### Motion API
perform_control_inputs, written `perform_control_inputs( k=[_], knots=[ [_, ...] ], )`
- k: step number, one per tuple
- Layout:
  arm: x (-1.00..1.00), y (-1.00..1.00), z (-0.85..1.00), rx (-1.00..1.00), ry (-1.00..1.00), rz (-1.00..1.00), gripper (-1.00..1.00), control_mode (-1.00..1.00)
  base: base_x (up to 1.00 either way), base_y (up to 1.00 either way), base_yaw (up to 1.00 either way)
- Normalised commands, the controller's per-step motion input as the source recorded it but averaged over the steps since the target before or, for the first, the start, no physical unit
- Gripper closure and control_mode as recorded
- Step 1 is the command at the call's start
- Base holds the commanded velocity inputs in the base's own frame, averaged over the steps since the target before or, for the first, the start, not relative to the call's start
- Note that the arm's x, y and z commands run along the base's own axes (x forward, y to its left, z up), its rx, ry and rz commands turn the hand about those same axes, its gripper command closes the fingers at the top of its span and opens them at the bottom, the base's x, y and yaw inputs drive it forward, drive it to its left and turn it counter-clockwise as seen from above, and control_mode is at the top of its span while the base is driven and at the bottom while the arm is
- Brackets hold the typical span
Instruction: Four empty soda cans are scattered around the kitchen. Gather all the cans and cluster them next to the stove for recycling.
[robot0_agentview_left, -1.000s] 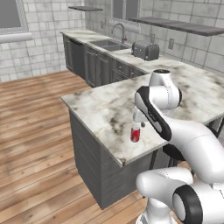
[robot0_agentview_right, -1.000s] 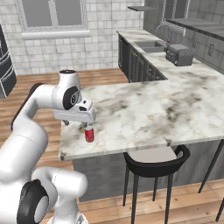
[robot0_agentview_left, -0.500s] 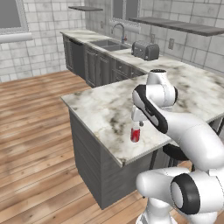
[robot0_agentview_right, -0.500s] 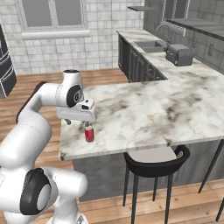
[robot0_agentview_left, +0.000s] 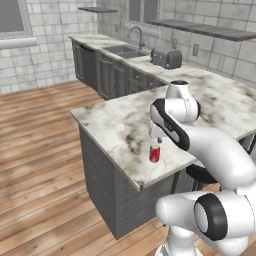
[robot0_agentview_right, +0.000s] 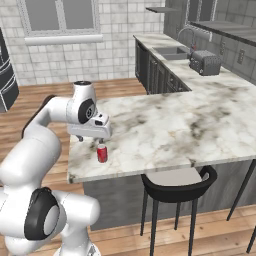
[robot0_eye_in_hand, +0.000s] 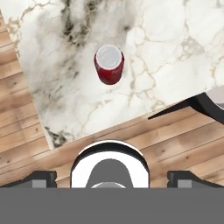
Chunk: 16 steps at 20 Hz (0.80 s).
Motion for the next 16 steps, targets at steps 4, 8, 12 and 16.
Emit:
perform_control_inputs(
  k=[4,8,12,16],
  knots=[
    [0.13,0.02,-0.09,0.00,-0.05,0.00,-1.00,-1.00,0.00,0.00,0.00],
    [0.14,0.02,-0.09,0.00,-0.04,0.00,-1.00,-1.00,0.00,0.00,0.00],
    [0.20,0.00,-0.11,0.00,0.00,0.00,-1.00,-1.00,0.00,0.00,0.00],
    [0.20,0.00,-0.10,0.00,0.00,0.00,-1.00,-1.00,0.00,0.00,0.00]
  ],
)
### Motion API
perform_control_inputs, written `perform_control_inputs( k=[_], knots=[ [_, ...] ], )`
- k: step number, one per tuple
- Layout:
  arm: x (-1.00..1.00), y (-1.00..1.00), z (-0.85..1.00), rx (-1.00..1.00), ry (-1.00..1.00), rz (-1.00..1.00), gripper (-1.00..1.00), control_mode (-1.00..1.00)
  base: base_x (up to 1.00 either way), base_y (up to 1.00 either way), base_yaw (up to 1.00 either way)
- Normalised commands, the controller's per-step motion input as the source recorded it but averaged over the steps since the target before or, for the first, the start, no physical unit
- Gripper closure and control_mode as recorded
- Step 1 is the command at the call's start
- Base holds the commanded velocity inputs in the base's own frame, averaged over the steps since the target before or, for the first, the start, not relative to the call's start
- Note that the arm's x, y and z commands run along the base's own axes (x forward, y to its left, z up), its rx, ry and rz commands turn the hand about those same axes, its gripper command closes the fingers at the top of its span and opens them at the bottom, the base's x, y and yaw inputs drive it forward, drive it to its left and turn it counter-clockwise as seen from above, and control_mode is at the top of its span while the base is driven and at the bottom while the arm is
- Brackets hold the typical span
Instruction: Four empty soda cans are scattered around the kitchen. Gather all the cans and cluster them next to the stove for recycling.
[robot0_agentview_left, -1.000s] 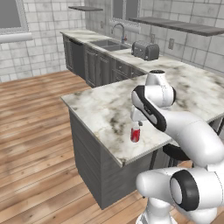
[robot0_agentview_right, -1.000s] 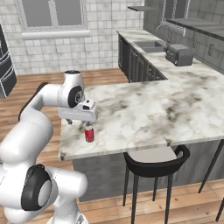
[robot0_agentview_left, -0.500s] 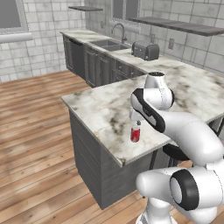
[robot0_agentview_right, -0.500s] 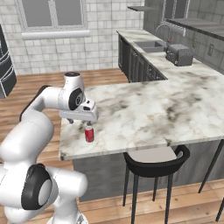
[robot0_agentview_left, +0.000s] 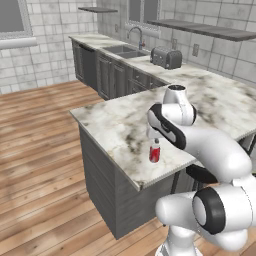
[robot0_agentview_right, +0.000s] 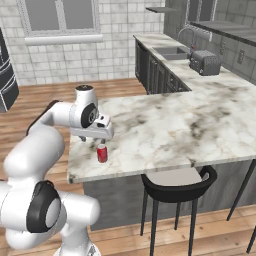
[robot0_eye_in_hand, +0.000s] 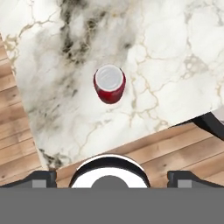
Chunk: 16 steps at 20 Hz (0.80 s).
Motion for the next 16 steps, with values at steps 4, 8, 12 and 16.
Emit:
perform_control_inputs(
  k=[4,8,12,16],
  knots=[
    [0.17,0.01,-0.08,0.00,0.00,0.00,-1.00,-1.00,0.00,0.00,0.00],
    [0.14,0.04,-0.09,0.00,0.00,0.00,-1.00,-1.00,0.00,0.00,0.00],
    [0.14,0.04,-0.11,0.00,0.00,0.00,-1.00,-1.00,0.00,0.00,0.00],
    [0.15,0.00,-0.14,0.00,0.00,0.00,-1.00,-1.00,0.00,0.00,0.00]
  ],
)
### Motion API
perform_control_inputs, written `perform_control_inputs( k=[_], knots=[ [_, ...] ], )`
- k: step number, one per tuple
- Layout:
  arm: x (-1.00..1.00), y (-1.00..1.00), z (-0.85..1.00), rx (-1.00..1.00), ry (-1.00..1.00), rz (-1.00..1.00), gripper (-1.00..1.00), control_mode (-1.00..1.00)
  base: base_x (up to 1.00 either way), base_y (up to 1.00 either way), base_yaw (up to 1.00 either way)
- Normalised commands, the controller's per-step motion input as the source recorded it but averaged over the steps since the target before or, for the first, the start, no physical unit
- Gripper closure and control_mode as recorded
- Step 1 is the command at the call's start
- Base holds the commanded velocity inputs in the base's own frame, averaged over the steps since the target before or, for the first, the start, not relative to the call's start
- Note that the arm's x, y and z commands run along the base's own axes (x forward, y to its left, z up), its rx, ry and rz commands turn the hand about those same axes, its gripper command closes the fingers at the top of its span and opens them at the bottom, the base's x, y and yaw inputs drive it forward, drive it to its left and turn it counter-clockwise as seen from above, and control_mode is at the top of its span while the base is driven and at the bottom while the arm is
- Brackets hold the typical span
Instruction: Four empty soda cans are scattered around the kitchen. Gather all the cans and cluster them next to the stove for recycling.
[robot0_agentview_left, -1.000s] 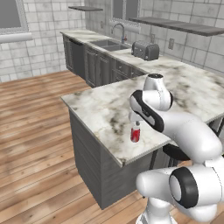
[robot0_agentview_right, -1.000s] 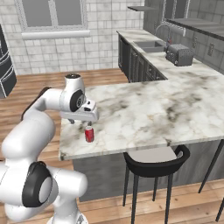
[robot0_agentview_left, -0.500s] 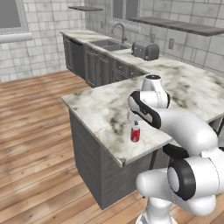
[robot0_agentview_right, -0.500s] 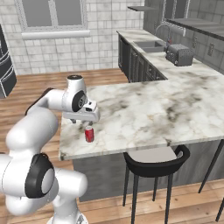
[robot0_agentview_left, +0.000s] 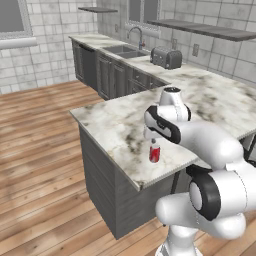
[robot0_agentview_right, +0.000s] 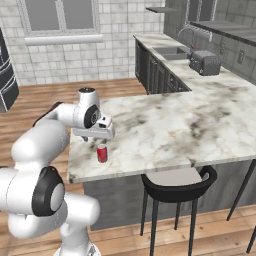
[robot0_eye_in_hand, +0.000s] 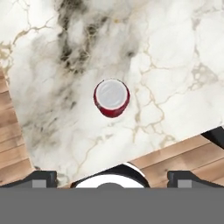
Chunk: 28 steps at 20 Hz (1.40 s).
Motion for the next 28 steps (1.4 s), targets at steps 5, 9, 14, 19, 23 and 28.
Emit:
perform_control_inputs(
  k=[5,9,14,19,23,28],
  knots=[
    [0.14,0.00,-0.13,0.00,0.00,0.00,-1.00,-1.00,0.00,0.00,0.00],
    [0.13,0.00,-0.12,0.00,0.00,0.00,-1.00,-1.00,0.00,0.00,0.00],
    [0.12,0.00,-0.10,0.00,0.00,0.00,-1.00,-1.00,0.00,0.00,0.00],
    [0.10,0.00,-0.13,0.00,0.00,0.00,-1.00,-1.00,0.00,0.00,0.00],
    [0.11,0.00,-0.14,-0.01,0.00,0.00,-1.00,-1.00,0.00,0.00,0.00],
    [0.12,0.01,-0.14,0.00,0.00,0.00,-1.00,-1.00,0.00,0.00,0.00]
  ],
)
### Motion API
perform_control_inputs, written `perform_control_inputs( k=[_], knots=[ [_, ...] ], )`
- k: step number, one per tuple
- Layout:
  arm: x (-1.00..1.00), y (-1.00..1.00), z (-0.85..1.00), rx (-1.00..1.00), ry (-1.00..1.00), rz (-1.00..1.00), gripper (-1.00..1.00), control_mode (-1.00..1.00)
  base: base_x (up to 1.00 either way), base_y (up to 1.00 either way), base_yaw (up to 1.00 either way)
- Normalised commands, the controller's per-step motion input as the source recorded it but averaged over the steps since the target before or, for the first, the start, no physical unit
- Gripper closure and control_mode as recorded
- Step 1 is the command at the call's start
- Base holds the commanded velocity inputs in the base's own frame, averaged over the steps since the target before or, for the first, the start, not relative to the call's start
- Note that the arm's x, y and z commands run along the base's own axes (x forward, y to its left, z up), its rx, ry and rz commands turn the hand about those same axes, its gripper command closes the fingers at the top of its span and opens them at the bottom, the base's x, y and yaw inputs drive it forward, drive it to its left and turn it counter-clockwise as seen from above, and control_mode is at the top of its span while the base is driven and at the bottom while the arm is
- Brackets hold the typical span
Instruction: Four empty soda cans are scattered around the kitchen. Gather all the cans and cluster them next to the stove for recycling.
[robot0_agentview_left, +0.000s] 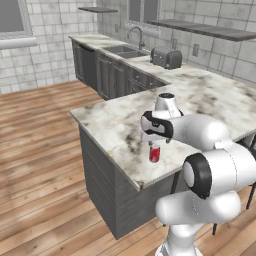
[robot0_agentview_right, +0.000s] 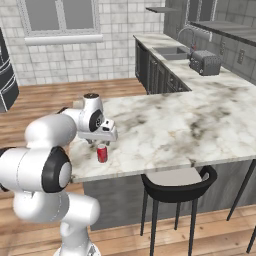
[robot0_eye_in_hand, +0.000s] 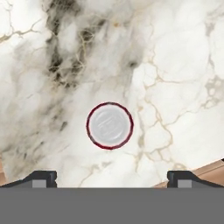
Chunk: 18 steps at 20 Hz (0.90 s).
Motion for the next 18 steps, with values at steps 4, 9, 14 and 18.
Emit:
perform_control_inputs(
  k=[4,9,14,18],
  knots=[
    [0.14,0.02,-0.11,0.00,0.00,0.00,-1.00,-1.00,0.00,0.00,0.00],
    [0.15,0.02,-0.10,0.00,0.00,0.00,-1.00,-1.00,0.00,0.00,0.00],
    [0.15,0.00,-0.11,0.00,0.00,0.00,-1.00,-1.00,0.00,0.00,0.00],
    [0.08,0.00,-0.10,0.00,0.00,0.00,-1.00,-1.00,0.00,0.00,0.00]
  ],
)
